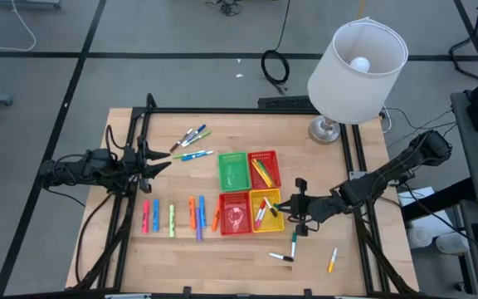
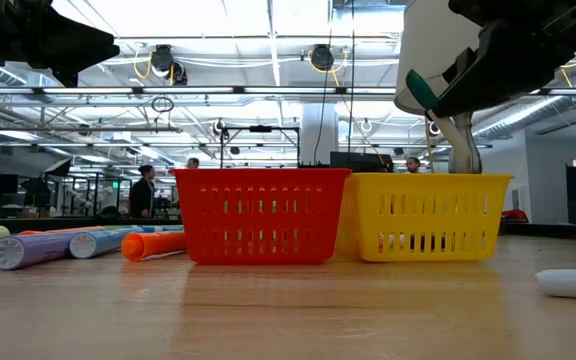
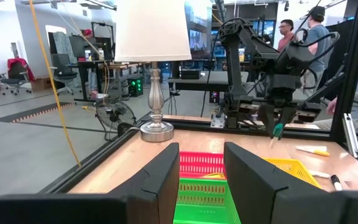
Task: Pick & Place Markers
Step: Put the small green highlighter pen into the yellow bin
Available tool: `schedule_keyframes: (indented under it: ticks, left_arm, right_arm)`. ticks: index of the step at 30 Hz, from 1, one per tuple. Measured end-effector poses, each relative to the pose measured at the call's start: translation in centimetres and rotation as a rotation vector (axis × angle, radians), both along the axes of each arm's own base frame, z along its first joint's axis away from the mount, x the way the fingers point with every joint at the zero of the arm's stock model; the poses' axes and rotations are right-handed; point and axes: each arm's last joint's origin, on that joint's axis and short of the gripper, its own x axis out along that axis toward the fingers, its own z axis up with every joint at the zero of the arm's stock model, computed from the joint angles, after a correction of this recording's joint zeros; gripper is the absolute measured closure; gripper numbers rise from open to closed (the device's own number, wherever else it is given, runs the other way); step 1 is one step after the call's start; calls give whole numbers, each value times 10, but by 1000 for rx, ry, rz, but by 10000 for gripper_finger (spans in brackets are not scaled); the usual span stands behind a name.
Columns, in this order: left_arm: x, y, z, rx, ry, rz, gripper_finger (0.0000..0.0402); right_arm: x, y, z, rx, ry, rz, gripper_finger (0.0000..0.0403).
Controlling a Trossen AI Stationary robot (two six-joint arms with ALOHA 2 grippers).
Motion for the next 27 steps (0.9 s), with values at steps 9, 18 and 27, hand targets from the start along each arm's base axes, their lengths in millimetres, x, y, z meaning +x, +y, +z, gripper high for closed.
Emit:
schedule_keyframes:
  ticks: [9, 18, 27]
  left_arm:
    - [0, 0, 0, 0, 0, 0, 268]
    - [0, 0, 0, 0, 0, 0, 268]
    - [0, 0, 0, 0, 0, 0, 268]
  right_arm:
    - [1, 0, -4, 8, -73, 51, 375]
    - [7, 1, 7, 11, -128, 83, 377]
    - [21, -1, 24, -19, -80, 66, 377]
